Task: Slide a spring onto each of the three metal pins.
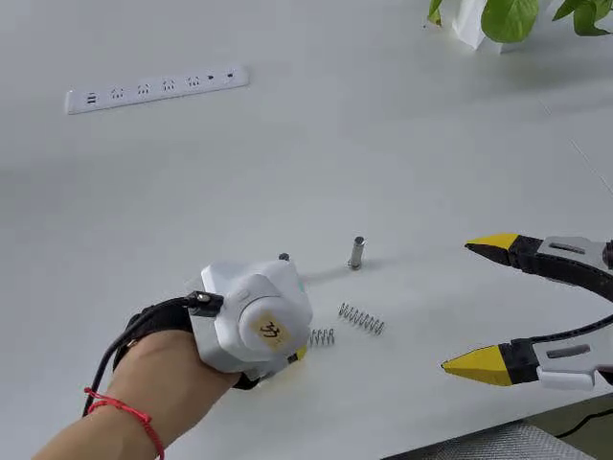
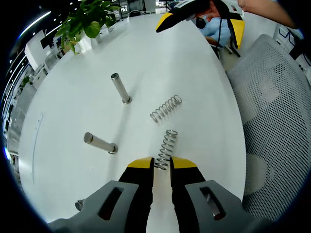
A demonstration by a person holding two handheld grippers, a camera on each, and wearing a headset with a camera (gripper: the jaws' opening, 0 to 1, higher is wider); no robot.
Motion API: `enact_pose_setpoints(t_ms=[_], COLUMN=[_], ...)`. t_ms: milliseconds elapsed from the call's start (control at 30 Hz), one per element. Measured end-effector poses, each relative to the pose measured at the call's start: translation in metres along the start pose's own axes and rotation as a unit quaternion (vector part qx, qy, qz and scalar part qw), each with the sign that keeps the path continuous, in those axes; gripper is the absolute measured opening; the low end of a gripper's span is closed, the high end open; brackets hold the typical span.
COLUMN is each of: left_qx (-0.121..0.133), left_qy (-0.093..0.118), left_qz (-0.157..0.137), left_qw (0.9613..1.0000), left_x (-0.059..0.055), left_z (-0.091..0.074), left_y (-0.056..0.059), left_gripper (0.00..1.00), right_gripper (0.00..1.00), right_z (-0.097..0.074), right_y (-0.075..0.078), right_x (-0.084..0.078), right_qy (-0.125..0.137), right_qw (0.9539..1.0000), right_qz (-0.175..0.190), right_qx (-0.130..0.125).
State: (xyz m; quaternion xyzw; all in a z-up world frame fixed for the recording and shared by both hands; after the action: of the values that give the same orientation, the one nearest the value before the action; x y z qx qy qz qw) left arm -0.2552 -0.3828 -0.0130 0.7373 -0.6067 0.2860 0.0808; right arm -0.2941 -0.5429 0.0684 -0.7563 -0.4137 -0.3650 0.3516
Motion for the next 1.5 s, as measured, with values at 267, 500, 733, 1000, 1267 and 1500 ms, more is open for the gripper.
enact_pose_setpoints(t_ms=[267,500,733,1000,1267,1500], left_qx=[-0.011,-0.012,-0.018,-0.023,-0.017,-0.016], left_qy=[-0.010,-0.011,-0.002,0.052,0.114,0.174], left_qz=[0.006,-0.006,-0.024,-0.077,-0.123,-0.146], left_qw=[0.9999,0.9998,0.9995,0.9954,0.9857,0.9738], left_x=[0.000,-0.001,-0.002,0.011,0.025,0.039], left_z=[0.000,-0.002,-0.007,-0.027,-0.056,-0.081], left_y=[0.001,0.001,0.004,0.002,-0.004,-0.003], left_gripper=[0.07,0.07,0.07,0.07,0.07,0.07], right_gripper=[0.82,0.82,0.81,0.80,0.75,0.67], right_z=[0.002,0.003,0.006,0.013,0.020,0.026], right_y=[-0.001,-0.004,-0.007,-0.012,-0.018,-0.027], right_x=[-0.001,-0.001,0.002,0.017,0.043,0.071], right_qy=[0.003,0.004,0.003,0.005,0.014,0.023], right_qw=[1.0000,1.0000,1.0000,0.9998,0.9988,0.9971], right_qz=[0.003,0.004,0.001,-0.010,-0.027,-0.040], right_qx=[0.000,0.002,0.006,0.019,0.038,0.061])
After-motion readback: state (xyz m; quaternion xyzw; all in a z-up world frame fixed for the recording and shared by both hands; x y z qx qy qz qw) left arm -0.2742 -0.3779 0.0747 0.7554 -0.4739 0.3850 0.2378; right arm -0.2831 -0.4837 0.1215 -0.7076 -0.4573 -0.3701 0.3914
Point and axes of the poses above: the centre of the closed fingertips' face, and the gripper's own axes: z roughly forward along the fingers, y roughly to its right, x roughly out of its top, the point moved 3 cm from there along -z, roughly backward along the fingers, and after that the axes turned 12 degrees about x, right-handed, at the moved point
